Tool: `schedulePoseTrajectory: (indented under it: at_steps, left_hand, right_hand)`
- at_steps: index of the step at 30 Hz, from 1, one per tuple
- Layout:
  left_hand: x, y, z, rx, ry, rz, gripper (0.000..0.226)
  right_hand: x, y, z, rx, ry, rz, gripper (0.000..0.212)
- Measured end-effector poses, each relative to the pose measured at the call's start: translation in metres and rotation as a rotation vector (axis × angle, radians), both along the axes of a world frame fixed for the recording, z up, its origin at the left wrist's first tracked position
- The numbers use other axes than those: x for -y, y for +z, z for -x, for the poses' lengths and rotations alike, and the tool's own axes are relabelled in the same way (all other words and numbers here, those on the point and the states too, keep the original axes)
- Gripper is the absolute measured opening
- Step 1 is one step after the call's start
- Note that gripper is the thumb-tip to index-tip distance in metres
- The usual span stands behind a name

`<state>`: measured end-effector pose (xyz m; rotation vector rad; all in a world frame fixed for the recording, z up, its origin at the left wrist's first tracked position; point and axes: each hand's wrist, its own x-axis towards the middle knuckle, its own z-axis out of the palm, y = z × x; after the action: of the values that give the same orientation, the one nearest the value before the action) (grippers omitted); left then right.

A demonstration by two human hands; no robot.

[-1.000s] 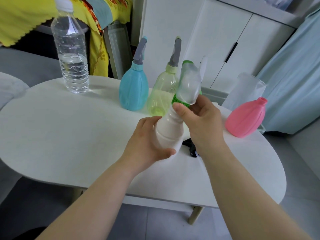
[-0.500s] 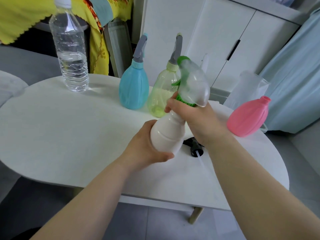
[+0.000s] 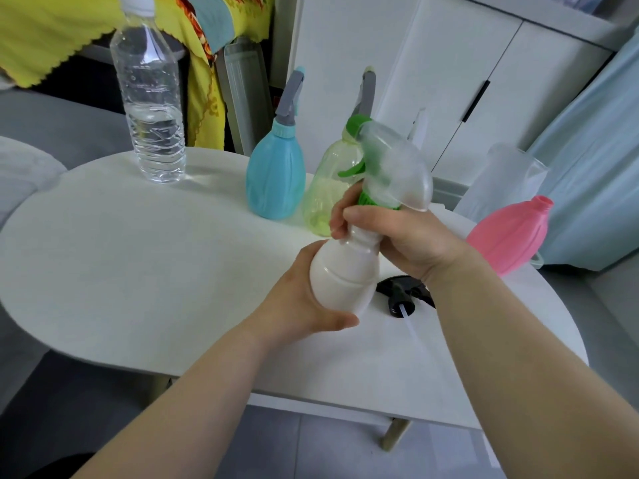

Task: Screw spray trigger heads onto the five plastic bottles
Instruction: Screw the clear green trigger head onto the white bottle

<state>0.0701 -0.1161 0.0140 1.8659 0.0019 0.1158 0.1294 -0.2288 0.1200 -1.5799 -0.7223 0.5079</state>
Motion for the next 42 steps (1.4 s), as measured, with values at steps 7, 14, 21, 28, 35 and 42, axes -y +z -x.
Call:
schedulePoseTrajectory:
  at_steps: [7, 14, 21, 28, 35, 42]
  left_hand:
    - [0.008, -0.007, 0.000, 0.033, 0.079, -0.030, 0.082]
    - [0.010, -0.007, 0.000, 0.063, 0.064, 0.013, 0.082]
    - [0.008, -0.007, 0.002, 0.071, 0.029, -0.040, 0.112]
    - [0.008, -0.017, -0.006, 0.095, 0.111, -0.531, 0.051]
    - [0.010, -0.024, -0.012, 0.088, 0.111, -0.762, 0.049]
    - [0.011, -0.028, -0.013, 0.103, 0.142, -0.797, 0.050]
  right_hand:
    - [-0.006, -0.014, 0.009, 0.123, -0.273, -0.122, 0.014]
    - [-0.010, -0.015, 0.020, 0.168, -0.500, -0.063, 0.008]
    - [0.013, -0.010, 0.028, 0.231, -0.554, 0.071, 0.019]
    - [0.064, 0.037, -0.025, 0.359, -0.920, 0.048, 0.020]
    - [0.086, -0.002, -0.070, 0.368, -1.093, 0.182, 0.041]
    - [0.087, -0.013, -0.103, 0.382, -1.118, 0.221, 0.041]
